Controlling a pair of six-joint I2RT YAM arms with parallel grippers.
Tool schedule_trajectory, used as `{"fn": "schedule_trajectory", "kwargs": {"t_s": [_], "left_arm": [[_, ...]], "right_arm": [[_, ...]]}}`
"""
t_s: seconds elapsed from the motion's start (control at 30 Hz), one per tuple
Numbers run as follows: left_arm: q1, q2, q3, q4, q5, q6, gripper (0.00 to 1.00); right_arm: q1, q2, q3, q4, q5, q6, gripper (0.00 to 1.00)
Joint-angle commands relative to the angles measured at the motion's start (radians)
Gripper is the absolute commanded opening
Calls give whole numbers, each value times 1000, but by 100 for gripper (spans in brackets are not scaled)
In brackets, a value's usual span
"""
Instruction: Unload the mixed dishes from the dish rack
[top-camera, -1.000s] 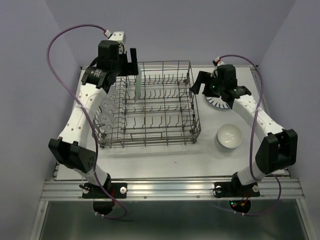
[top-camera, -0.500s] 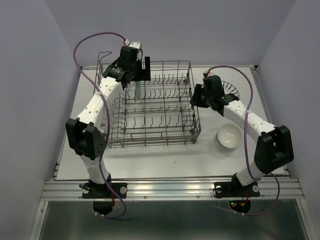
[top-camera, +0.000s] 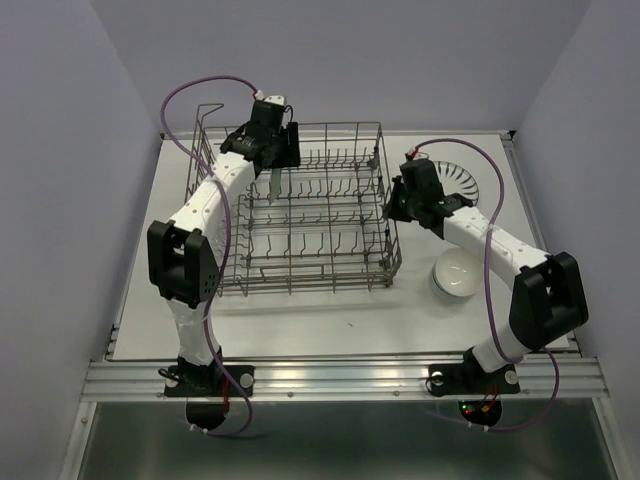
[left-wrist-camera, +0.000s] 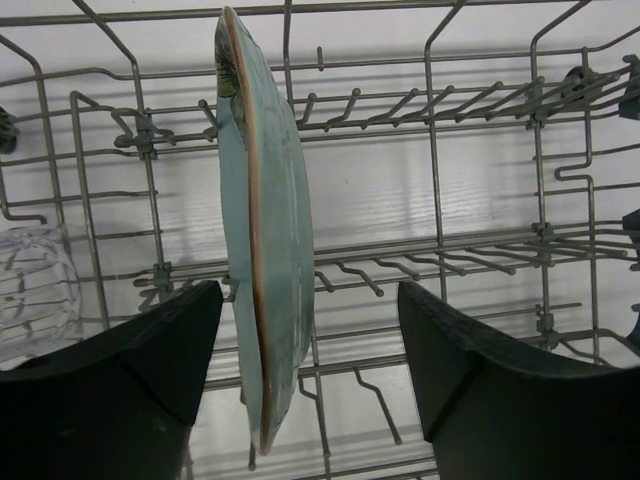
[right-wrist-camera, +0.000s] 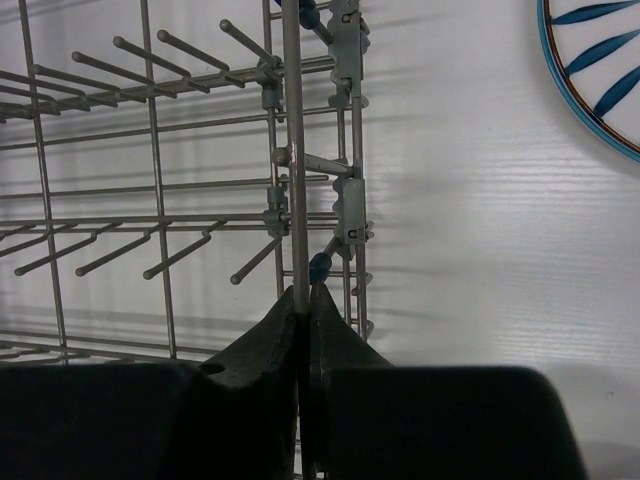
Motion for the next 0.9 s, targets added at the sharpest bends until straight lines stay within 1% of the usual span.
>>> {"fn": "schedule_trajectory", "kwargs": {"t_s": [0.0, 0.03, 0.07, 0.13, 0.33, 0.37, 0.4, 0.43, 0.57, 0.77, 0.87], "left_arm": [[-1, 13, 18, 30, -15, -11, 70], [0, 19, 22, 25, -18, -11, 67], [0, 25, 27, 21, -18, -13, 62], [0, 35, 27, 14, -24, -13, 58], [0, 47, 29, 5, -61, -17, 34], [2, 47, 29, 4, -80, -21, 32], [0, 47, 32, -4, -84, -21, 26], [0, 44, 39, -7, -97, -21, 23], [0, 35, 62, -21, -103, -13, 0], [0, -1, 98, -12, -103, 27, 0], [0, -30, 119, -10, -133, 27, 0]], "right_arm": [[14, -28, -29, 8, 38, 41, 3], [14, -28, -29, 7, 38, 43, 2], [14, -30, -32, 8, 39, 44, 2], [14, -31, -35, 7, 41, 44, 2], [23, -39, -35, 7, 38, 49, 2], [23, -39, -37, 7, 38, 49, 2], [23, -39, -37, 7, 35, 49, 2], [23, -39, -38, 7, 36, 47, 3], [23, -40, -41, 5, 38, 52, 3], [32, -36, -38, 0, 42, 52, 1], [32, -36, -40, -1, 45, 56, 1]]}}
